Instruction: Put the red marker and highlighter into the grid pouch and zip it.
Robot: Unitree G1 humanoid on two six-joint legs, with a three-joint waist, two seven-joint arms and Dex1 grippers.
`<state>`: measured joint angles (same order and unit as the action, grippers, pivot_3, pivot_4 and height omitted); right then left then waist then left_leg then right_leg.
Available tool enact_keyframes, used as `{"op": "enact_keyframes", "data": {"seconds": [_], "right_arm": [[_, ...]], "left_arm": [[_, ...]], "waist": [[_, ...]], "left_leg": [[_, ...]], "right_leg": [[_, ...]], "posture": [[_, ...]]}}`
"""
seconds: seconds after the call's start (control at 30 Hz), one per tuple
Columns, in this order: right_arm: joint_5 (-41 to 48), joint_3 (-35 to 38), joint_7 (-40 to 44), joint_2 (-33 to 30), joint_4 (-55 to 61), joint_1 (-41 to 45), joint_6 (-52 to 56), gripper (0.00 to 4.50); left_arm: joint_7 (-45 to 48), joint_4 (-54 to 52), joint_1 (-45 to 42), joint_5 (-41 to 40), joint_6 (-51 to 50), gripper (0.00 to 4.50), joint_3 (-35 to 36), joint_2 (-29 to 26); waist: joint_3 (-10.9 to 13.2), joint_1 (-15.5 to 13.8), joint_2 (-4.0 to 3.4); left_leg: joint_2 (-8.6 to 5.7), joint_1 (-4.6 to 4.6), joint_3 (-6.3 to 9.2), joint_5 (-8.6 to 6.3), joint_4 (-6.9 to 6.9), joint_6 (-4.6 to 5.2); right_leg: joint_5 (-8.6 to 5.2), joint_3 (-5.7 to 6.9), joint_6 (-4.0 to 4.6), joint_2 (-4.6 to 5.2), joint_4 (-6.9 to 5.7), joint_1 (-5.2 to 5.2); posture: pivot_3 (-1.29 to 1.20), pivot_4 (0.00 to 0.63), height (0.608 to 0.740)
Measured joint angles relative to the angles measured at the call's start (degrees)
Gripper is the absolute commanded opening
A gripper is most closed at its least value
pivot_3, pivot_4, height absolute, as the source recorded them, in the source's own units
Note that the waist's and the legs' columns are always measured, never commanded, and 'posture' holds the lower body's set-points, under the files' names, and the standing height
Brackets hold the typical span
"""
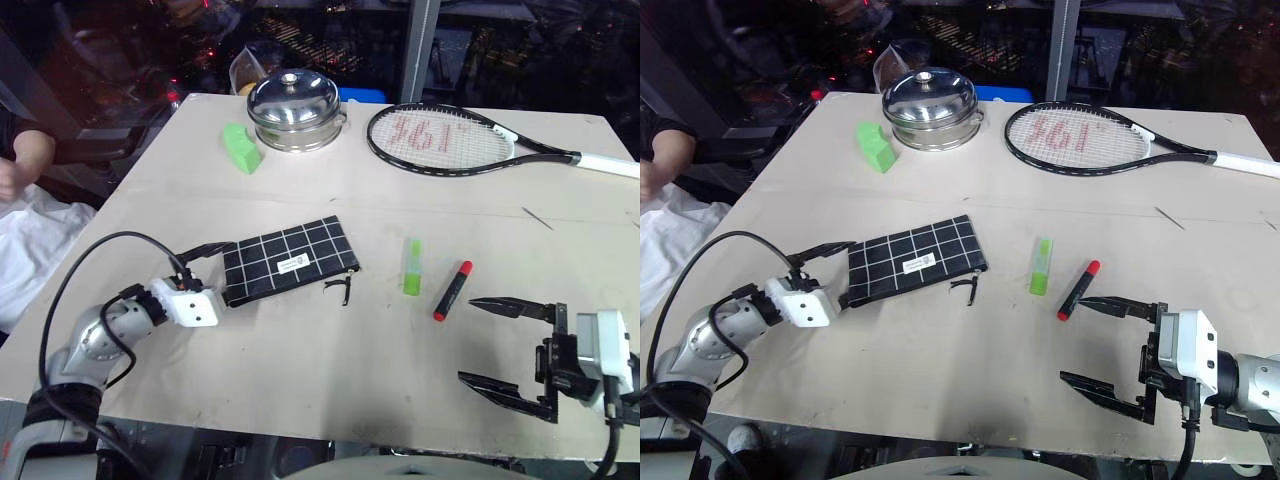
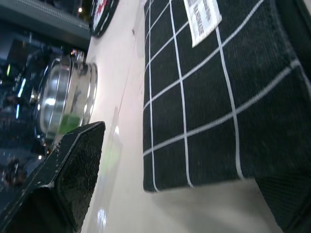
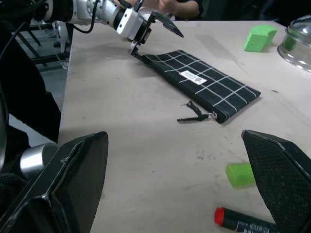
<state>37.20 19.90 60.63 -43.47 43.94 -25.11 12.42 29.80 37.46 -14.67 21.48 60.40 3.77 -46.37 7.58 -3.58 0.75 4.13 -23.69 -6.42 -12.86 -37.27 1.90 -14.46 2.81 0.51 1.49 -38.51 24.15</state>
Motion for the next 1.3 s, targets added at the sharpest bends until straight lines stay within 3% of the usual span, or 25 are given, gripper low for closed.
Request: {"op": "enact_keyframes", "data": {"seconds": [0.1, 0.3, 0.33, 0.4, 0.53, 0.7, 0.73, 1.0, 1.1, 1.3], "right_arm": [[-1.49, -1.27, -1.79, 0.59, 0.49, -0.37, 0.00, 4.50], [-4.76, -4.57, -9.72, 2.92, 1.62, 2.32, 2.23, 4.50], [-5.24, -5.42, -11.19, 3.57, 1.78, 3.09, 2.70, 4.50], [-5.99, -7.18, -15.46, 4.60, 2.81, 5.34, 5.33, 4.50], [-6.27, -12.70, -26.97, 4.07, 3.35, 16.15, 22.23, 4.50], [-2.23, -18.37, -37.50, 12.03, -2.92, 30.56, 39.01, 4.50], [-1.81, -20.09, -40.81, 16.26, -6.98, 35.57, 43.95, 4.50], [1.49, -20.70, -45.75, 25.98, -17.59, 48.03, 54.85, 4.50], [1.39, -20.82, -45.74, 27.07, -20.73, 49.81, 55.16, 3.65], [0.95, -22.10, -44.11, 26.96, -22.81, 51.25, 54.71, 0.63]], "left_arm": [[2.57, 0.20, -2.03, -3.24, -2.54, 3.17, -3.52, 2.55], [10.51, -9.24, 0.64, -14.20, -10.89, 0.23, -7.36, 3.42], [11.46, -11.70, 1.77, -16.22, -13.09, 0.03, -7.37, 3.42], [13.48, -16.83, 4.25, -20.07, -18.59, 0.03, -7.55, 3.35], [16.03, -29.29, 8.89, -28.75, -35.63, 0.03, -7.10, 3.57], [15.97, -40.23, 10.77, -34.24, -50.71, 0.03, -6.45, 4.45], [15.88, -43.50, 11.51, -34.83, -54.57, 0.03, -6.63, 4.87], [14.91, -48.93, 13.57, -35.10, -60.87, 0.03, -6.56, 7.60], [14.88, -49.67, 14.34, -34.91, -61.17, 0.00, -6.41, 7.90], [14.73, -50.50, 14.99, -34.06, -61.31, 0.00, -6.40, 8.66]], "waist": [[-0.02, -0.52, -0.02], [-0.08, 1.36, 0.24], [-0.08, 1.68, 0.24], [-0.07, 2.34, 0.25], [0.02, 3.43, 0.40], [0.04, 3.54, 0.42], [0.05, 3.67, 0.41], [0.07, 3.87, 0.38], [0.07, 4.03, 0.37], [0.08, 4.28, 0.37]], "left_leg": [[0.00, -0.04, -0.03, -0.04, -0.16, 0.08], [0.03, -0.04, -0.05, -0.11, -0.16, 0.19], [0.06, -0.03, -0.03, -0.11, -0.16, 0.19], [0.08, -0.02, 0.01, -0.10, -0.16, 0.19], [0.11, 0.06, 0.02, -0.08, -0.17, 0.15], [0.07, -0.02, 0.15, -0.07, -0.14, 0.13], [0.07, -0.04, 0.12, -0.07, -0.14, 0.13], [0.05, -0.06, 0.12, -0.07, -0.13, 0.14], [0.06, -0.06, 0.11, -0.07, -0.12, 0.14], [0.07, -0.06, 0.12, -0.07, -0.10, 0.14]], "right_leg": [[-0.13, 0.35, -0.11, 0.24, 0.00, -0.15], [-0.12, 0.37, -0.17, 0.28, 0.01, -0.24], [-0.12, 0.37, -0.17, 0.25, 0.00, -0.25], [-0.14, 0.39, -0.19, 0.21, -0.02, -0.26], [-0.14, 0.34, -0.19, 0.15, -0.06, -0.28], [-0.11, 0.33, -0.10, 0.09, -0.06, -0.28], [-0.05, 0.32, -0.01, 0.08, -0.06, -0.27], [-0.01, 0.33, 0.03, 0.09, -0.07, -0.25], [-0.01, 0.33, 0.03, 0.09, -0.07, -0.24], [-0.01, 0.33, 0.04, 0.08, -0.07, -0.23]], "posture": [[0.00, 0.150, 0.740], [0.00, 0.150, 0.740], [0.00, 0.150, 0.740], [0.00, 0.150, 0.740], [0.00, 0.150, 0.740], [0.00, 0.150, 0.740], [0.00, 0.150, 0.740], [0.00, 0.150, 0.740], [0.00, 0.150, 0.740], [0.00, 0.150, 0.740]]}}
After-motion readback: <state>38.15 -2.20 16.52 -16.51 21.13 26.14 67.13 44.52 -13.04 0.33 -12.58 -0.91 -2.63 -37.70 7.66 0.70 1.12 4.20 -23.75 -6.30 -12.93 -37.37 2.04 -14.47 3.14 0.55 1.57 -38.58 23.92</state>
